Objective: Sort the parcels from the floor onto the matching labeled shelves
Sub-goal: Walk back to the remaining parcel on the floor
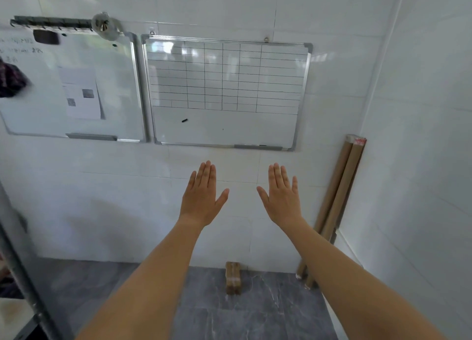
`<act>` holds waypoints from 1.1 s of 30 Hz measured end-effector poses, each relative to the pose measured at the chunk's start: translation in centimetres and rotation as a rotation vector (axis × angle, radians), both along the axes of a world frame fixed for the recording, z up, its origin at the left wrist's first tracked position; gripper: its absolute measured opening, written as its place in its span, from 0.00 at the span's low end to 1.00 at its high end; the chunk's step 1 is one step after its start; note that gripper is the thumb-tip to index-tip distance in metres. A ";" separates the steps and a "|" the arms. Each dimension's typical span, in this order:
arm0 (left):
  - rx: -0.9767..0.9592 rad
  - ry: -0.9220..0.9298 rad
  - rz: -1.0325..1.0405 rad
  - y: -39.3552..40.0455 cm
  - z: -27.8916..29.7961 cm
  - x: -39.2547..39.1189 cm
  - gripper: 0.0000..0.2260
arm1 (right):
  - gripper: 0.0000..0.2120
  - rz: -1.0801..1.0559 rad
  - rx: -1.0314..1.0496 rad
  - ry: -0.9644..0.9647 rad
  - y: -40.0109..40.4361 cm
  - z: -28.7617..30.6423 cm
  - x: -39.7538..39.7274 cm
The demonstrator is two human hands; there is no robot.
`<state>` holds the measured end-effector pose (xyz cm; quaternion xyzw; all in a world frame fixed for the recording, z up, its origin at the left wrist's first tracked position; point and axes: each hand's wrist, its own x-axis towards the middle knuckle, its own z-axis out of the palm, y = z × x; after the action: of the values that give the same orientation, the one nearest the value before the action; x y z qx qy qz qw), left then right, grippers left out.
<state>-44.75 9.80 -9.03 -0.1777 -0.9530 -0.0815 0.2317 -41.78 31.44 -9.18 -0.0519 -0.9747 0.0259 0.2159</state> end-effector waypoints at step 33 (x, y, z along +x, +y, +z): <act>0.267 -0.430 0.090 8.2 -16.4 -27.4 0.33 | 0.34 0.132 -0.139 -0.361 8.2 -16.7 -29.2</act>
<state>-72.20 17.98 -25.43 -0.0815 -0.9681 -0.2321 0.0487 -70.93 39.69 -25.84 -0.0065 -0.9947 0.0973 0.0314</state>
